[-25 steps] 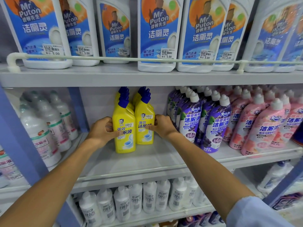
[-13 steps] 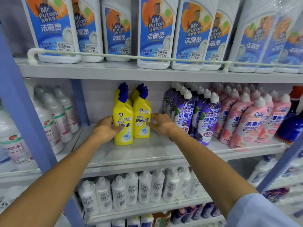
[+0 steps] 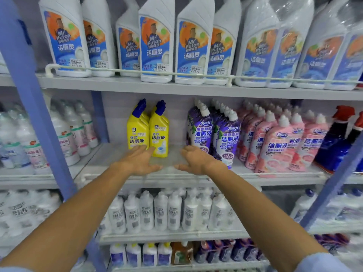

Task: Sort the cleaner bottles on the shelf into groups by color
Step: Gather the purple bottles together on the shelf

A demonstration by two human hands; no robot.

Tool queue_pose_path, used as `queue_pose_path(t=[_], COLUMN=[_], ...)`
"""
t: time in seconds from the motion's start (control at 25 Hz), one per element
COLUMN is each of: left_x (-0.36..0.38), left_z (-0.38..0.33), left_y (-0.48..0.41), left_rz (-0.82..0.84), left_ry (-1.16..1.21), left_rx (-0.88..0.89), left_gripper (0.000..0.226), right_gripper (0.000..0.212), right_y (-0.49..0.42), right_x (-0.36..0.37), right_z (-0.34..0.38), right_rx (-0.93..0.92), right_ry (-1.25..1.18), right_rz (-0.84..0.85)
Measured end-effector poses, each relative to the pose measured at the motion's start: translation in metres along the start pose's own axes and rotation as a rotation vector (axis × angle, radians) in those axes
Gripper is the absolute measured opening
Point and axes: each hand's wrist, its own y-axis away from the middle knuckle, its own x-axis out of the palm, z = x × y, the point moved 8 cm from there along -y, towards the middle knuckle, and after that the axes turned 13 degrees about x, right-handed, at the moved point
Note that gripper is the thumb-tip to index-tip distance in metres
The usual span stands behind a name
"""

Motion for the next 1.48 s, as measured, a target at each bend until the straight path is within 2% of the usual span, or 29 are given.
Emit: queue_pose_path(t=[0.28,0.48,0.64,0.84,1.08,1.2,1.32,1.48], left_x=[0.002,-0.028,-0.054,-0.053,-0.069,-0.079,-0.085,-0.082], left_z=[-0.136,-0.191,-0.215,-0.214,-0.192,-0.171,-0.145,-0.124], left_y=[0.005,0.010,0.017,0.007,-0.043,-0.075,-0.115,-0.163], left_rz=[-0.056,-0.134,-0.207,-0.242,-0.304,-0.302,-0.337,-0.391], left_ry=[0.021,0.006,-0.010,-0.042,-0.023,-0.035,0.073,0.232], left_rx=[0.054,0.098,0.165,0.200,0.203,0.156,0.134,0.082], left_gripper=[0.099,0.079,0.073,0.079,0.081,0.069,0.056,0.067], right_gripper=[0.080,0.080,0.079,0.078,0.082,0.085,0.089,0.080], right_y=[0.104,0.139,0.155,0.160,0.109,0.081,0.052,0.024], right_x=[-0.012,-0.051,-0.079,-0.086,-0.101,-0.105,-0.110,-0.114], right_z=[-0.088,-0.139,-0.161,-0.180,-0.191,-0.195,-0.198,-0.198], right_rx=[0.066,0.087,0.041,0.029,0.054,0.118,0.184,0.207], right_ry=[0.007,-0.016,-0.054,-0.078,-0.079,-0.126,-0.188,-0.302], right_rz=[-0.020,-0.101,-0.184,-0.280,-0.339,-0.375,-0.404,-0.440])
